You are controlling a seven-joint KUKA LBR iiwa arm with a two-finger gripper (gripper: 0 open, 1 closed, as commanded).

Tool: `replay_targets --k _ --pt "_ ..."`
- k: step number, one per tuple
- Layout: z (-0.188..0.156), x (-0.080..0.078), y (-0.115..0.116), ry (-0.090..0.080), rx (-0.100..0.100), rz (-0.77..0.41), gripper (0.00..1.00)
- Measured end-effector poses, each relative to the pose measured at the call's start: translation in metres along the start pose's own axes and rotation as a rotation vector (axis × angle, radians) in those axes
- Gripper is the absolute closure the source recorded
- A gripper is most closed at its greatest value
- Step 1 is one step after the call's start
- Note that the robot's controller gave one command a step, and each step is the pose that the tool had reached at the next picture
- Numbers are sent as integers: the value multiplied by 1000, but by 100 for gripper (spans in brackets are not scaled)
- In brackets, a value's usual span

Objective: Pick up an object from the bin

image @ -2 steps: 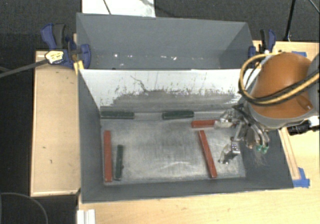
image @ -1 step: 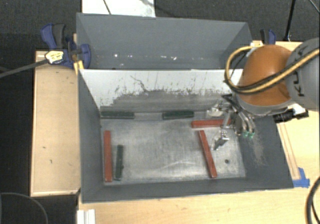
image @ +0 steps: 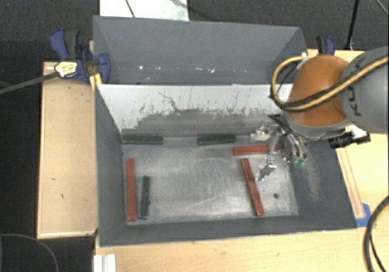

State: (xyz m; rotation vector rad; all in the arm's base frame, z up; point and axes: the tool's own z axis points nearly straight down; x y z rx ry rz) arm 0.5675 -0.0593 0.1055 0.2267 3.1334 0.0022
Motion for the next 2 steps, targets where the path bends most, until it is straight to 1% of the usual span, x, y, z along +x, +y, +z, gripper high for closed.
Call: replay_targets --k 1,2 --pt "31 -31 -14 -9 0 -106 100" --pt "31 -31 -14 -9 0 -105 100"
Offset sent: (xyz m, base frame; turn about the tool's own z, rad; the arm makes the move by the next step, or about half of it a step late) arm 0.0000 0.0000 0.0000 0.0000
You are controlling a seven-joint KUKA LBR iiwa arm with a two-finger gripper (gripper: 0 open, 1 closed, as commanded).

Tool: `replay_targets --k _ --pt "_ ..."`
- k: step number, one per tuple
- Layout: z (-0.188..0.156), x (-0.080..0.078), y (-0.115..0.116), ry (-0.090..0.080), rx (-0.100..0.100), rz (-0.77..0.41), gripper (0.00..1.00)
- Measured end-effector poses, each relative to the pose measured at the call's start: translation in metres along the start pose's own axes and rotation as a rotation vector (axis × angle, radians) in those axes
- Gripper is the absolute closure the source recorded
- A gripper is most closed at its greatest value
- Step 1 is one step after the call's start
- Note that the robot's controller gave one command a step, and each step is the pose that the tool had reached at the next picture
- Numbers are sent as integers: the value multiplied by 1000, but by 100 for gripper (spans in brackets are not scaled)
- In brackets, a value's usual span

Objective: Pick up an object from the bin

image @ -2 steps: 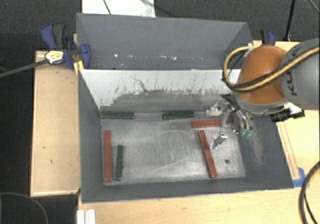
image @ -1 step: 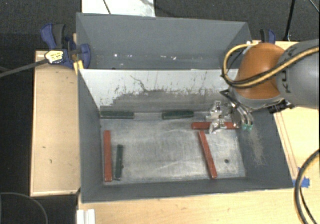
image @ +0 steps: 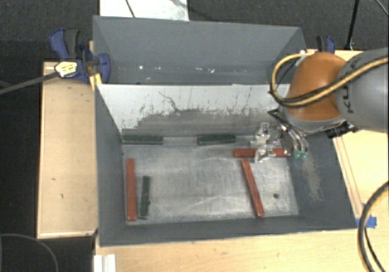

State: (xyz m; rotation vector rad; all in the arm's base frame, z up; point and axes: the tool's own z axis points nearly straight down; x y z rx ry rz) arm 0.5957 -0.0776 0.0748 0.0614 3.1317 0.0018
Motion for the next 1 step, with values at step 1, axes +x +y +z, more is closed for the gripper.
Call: replay_targets --k 1 --pt "-142 17 10 6 0 -130 100"
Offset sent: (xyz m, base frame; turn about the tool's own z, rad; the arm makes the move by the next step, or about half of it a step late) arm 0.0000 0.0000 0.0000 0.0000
